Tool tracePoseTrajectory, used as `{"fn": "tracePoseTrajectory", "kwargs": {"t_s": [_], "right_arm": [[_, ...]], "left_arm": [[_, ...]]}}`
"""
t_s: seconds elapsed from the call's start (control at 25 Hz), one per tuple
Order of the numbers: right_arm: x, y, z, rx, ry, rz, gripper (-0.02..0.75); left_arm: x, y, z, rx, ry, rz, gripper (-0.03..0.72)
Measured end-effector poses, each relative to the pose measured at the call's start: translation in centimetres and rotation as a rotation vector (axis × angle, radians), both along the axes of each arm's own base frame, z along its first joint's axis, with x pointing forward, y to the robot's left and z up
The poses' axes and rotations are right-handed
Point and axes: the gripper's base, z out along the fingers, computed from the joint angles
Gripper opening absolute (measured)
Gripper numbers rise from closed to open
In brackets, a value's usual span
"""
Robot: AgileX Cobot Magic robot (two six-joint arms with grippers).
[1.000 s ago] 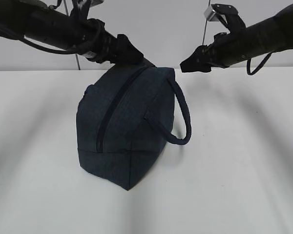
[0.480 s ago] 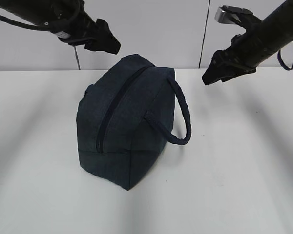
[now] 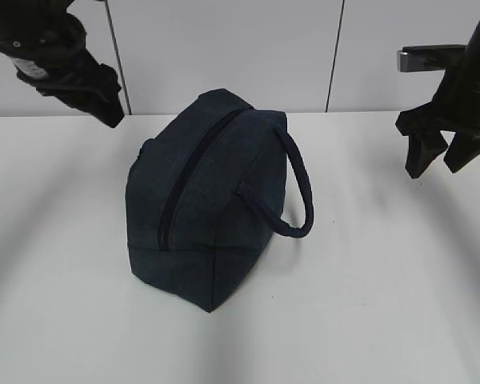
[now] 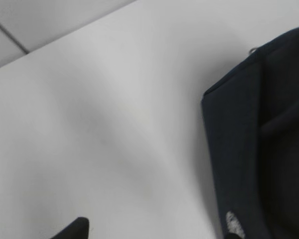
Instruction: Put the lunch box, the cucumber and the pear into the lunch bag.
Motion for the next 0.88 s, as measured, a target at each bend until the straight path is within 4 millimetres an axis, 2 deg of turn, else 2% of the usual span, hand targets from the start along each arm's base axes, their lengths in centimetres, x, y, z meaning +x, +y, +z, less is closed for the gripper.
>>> {"fn": "tracePoseTrajectory", "kwargs": {"t_s": [0.24, 0.36, 0.44, 0.6, 0.68, 0.88], "right_arm": [[-0.3, 0.2, 0.1, 0.029, 0.031, -0.023, 0.477], [-0.6, 0.9, 0.9, 0.104, 0.016, -0.046, 0.477], [-1.2, 1.3, 2.4, 0.161, -0.017, -0.054, 0.477], [-3.4, 1.6, 7.0, 0.195, -0.133, -0.045, 0.477], [-4.7, 1.5, 9.2, 0.198, -0.192, -0.038, 0.477], [-7.6, 1.5, 13.1, 0.193, -0.307, 0.011, 0.477]], "left_arm": [[-0.7, 0.8, -0.4, 0.079, 0.089, 0.047, 0.452], [-1.0, 0.9, -0.5, 0.082, 0.121, 0.067, 0.451], [-1.3, 1.0, -0.2, 0.076, 0.137, 0.093, 0.451], [-2.2, 1.3, 1.1, 0.053, 0.128, 0.135, 0.451], [-3.1, 1.6, 2.4, 0.037, 0.108, 0.151, 0.451], [-5.9, 2.2, 6.3, -0.035, 0.042, 0.188, 0.451]]}}
